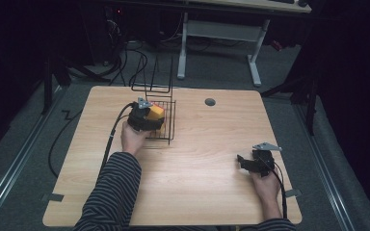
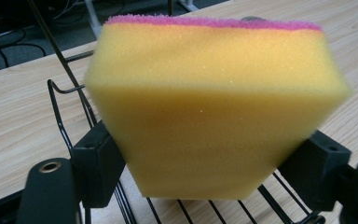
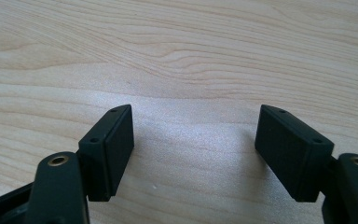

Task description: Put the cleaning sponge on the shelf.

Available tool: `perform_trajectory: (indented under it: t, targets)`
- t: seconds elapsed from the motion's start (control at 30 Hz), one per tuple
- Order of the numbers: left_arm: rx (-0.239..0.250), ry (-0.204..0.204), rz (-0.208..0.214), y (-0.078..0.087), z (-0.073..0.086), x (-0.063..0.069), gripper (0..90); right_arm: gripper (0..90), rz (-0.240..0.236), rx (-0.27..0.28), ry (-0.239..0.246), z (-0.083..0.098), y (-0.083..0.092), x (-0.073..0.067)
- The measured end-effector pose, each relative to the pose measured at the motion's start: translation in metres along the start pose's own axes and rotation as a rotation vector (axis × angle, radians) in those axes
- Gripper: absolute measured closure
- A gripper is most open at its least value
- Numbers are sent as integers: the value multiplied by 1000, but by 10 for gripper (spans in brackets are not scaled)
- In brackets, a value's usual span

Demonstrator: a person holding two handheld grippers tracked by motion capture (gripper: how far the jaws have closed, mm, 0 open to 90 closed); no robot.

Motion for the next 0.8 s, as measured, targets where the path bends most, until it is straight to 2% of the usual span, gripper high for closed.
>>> perform_trajectory:
  t: [0.23,0.47,0.7,0.8]
  targets:
    - [-33,11,12,-1,6,0,160,284,-1,0,-1,0,0,0]
    - [-24,28,21,0,8,0,140,284,-1,0,-1,0,0,0]
    - [-33,31,17,4,10,-2,12,284,-1,0,-1,0,0,0]
    - [-29,27,25,8,10,-1,1,284,-1,0,-1,0,0,0]
Point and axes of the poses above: each handheld gripper's, and its own axes: y roughly backward along the jaws, z roughly out of its underside, x roughly to its right, the point moved 8 cm from there along -y, roughly forward along the jaws, and after that the axes turned 10 degrees about x, right-handed, at the moved point
